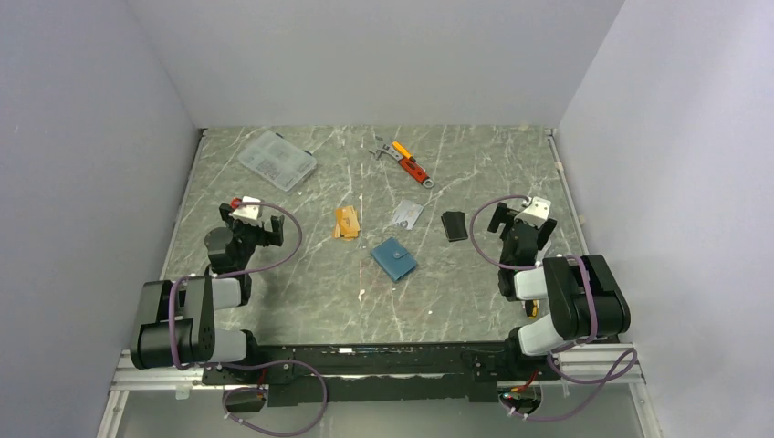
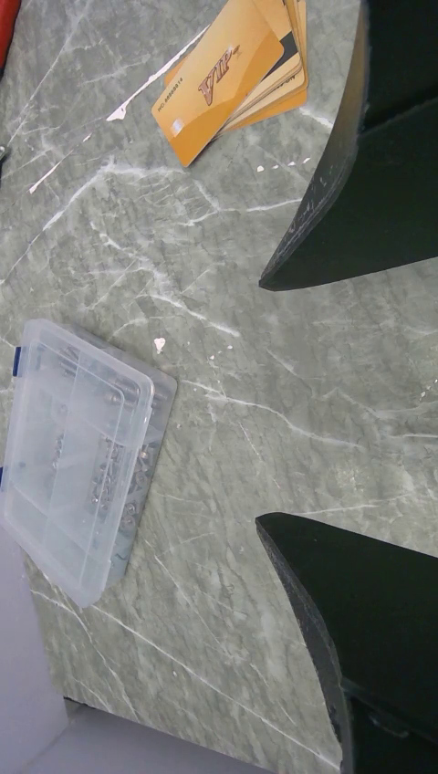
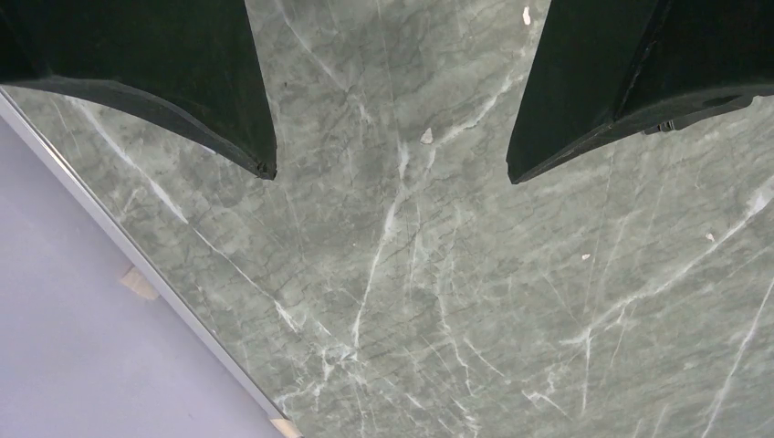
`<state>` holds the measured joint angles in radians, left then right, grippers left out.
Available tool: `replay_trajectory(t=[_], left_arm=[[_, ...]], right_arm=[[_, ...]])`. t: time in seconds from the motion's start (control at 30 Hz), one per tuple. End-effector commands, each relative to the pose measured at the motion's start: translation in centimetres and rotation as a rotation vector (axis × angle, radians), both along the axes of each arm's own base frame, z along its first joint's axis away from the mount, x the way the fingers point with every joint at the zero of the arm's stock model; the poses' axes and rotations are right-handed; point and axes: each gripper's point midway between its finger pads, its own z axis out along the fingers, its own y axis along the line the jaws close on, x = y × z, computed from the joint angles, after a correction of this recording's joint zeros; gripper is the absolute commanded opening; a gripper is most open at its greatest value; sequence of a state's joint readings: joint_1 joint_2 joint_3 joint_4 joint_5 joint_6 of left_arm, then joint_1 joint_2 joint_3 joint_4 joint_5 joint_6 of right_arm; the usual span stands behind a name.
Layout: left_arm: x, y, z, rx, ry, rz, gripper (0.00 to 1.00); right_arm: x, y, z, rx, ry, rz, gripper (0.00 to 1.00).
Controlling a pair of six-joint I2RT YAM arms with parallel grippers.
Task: Put the credit cards into the card holder
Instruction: Open the card holder at the center of the board.
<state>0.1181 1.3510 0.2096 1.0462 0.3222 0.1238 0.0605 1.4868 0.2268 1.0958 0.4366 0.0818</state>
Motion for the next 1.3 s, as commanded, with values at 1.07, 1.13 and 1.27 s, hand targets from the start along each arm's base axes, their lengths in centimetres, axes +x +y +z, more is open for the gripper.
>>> replay_trajectory(t=[1.07,1.13,1.27], left_arm=[[-8.2,-7.3,8.6,-0.133,0.528,-0.334,0.99],[-8.4,-7.7,7.9,-0.153,0.553,-0.343,0.99],[-8.9,-9.0,6.1,-0.190,0.596,-0.380,0.99]], right_arm=[[-5.2,26.0,6.0,0.330,0.375,0.608,0.93],[-5.6,27.6,4.3,0.337,0.426,0.644,0.91],[-5.3,29.5,2.0,0.334,0.486,0.681,0.90]])
